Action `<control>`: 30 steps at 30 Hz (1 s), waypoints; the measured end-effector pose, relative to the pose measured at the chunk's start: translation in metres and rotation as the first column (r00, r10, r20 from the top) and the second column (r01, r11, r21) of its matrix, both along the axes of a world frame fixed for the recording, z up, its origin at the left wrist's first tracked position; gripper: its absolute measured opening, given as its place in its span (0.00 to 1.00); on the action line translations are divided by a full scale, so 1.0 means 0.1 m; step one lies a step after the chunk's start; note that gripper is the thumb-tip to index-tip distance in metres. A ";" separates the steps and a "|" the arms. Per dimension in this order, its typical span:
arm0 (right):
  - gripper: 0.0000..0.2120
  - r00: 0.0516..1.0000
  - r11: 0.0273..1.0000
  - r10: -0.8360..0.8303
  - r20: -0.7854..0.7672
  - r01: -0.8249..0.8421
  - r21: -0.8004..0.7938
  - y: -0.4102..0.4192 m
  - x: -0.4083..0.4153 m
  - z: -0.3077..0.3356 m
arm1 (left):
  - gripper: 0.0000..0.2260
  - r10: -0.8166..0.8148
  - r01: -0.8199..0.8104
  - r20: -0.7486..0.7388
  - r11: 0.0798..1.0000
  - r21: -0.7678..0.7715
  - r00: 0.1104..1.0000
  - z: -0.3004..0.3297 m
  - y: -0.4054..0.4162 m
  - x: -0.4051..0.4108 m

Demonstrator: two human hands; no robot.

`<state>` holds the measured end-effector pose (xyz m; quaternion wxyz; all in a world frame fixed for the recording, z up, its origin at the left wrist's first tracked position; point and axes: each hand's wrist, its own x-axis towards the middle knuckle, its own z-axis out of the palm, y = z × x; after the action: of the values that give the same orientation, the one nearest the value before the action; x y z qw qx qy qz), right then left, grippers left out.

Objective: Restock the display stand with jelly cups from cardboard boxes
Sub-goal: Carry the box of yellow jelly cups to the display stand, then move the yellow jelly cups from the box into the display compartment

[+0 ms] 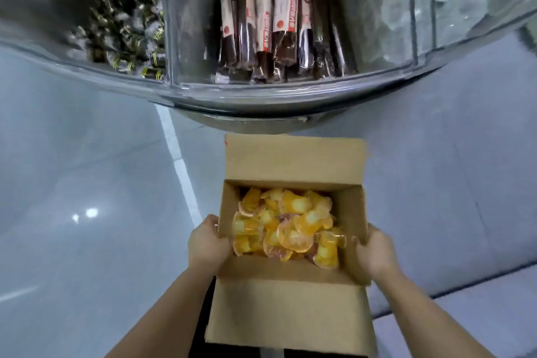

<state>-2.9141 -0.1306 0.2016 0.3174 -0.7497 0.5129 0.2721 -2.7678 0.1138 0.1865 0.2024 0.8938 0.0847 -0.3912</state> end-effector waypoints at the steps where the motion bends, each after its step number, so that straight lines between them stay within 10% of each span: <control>1: 0.03 0.999 0.999 0.051 0.008 -0.051 0.006 -0.04 0.10 -0.16 | 0.09 0.065 -0.065 0.003 0.998 0.018 0.998 -0.15 0.04 -0.04; 16: 0.04 0.909 0.906 0.389 0.148 -0.407 0.118 0.75 1.65 -2.47 | 0.08 0.504 -0.512 0.194 0.859 -0.008 0.842 -2.28 1.09 0.30; 25: 0.18 0.832 0.846 0.508 0.221 -0.530 0.052 0.86 1.73 -2.74 | 0.14 0.543 -0.530 0.265 0.839 -0.125 0.797 -2.65 1.18 0.20; 28: 0.18 0.612 0.720 0.692 0.384 -0.624 -0.303 0.85 1.79 -2.58 | 0.22 0.334 -0.312 0.563 0.940 -0.139 0.756 -2.53 1.06 0.17; 30: 0.16 0.413 0.545 0.824 0.388 -0.763 -0.346 0.98 1.86 -2.55 | 0.21 0.187 -0.121 0.507 0.979 -0.161 0.842 -2.55 0.88 0.16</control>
<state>-2.7281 -0.0324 -0.0532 0.2298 -0.9614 0.0071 0.1512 -2.7516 0.2015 -0.0683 0.3031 0.9421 0.0744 -0.1224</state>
